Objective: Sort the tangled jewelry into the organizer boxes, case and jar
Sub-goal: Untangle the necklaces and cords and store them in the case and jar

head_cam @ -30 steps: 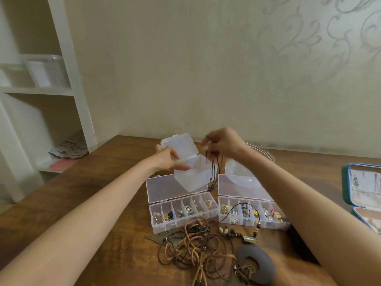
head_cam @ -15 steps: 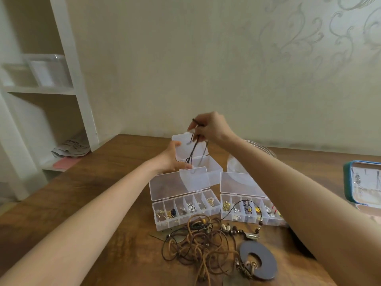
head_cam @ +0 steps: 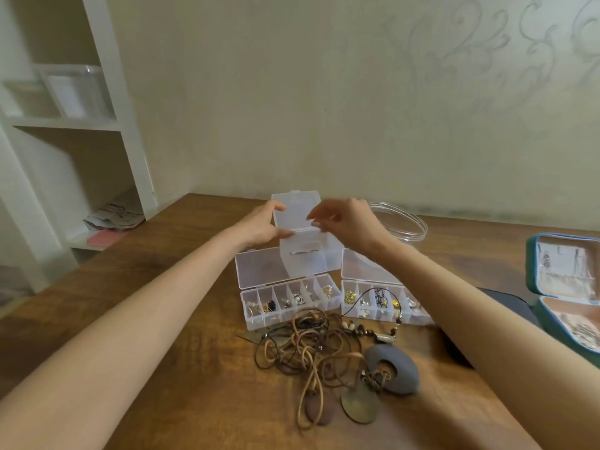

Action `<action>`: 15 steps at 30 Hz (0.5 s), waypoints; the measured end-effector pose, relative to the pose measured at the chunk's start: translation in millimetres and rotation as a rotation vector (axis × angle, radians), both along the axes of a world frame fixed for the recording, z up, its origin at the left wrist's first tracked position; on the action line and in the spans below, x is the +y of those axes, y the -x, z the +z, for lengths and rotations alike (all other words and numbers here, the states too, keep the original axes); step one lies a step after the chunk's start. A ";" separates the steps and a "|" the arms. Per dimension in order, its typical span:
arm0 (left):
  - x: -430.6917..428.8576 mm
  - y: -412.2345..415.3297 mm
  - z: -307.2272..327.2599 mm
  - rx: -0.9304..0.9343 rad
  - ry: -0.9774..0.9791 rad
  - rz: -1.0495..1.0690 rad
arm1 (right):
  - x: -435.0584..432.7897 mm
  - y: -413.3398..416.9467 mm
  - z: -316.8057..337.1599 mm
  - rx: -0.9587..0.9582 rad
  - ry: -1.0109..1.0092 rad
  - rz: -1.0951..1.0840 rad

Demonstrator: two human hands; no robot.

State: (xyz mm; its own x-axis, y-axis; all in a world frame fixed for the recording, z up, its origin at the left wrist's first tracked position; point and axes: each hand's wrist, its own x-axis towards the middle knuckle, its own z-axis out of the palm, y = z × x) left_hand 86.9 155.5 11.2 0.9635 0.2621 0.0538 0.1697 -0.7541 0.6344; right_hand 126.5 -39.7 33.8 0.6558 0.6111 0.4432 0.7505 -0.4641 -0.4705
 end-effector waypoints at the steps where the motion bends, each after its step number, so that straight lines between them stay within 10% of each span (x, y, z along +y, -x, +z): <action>1: -3.8 8.0 2.5 -0.032 -0.057 0.026 | -12.8 13.3 0.1 -0.007 -0.065 0.024; 7: -64.0 97.6 15.4 -0.457 -0.201 -0.105 | -92.9 77.7 -21.9 0.076 0.014 0.171; 11: -99.8 157.6 6.2 -0.177 -0.066 -0.390 | -124.2 95.3 -33.1 0.226 0.254 0.320; 15: -111.1 181.6 -27.1 0.080 -0.369 -0.503 | -127.0 104.2 -52.7 0.163 0.367 0.348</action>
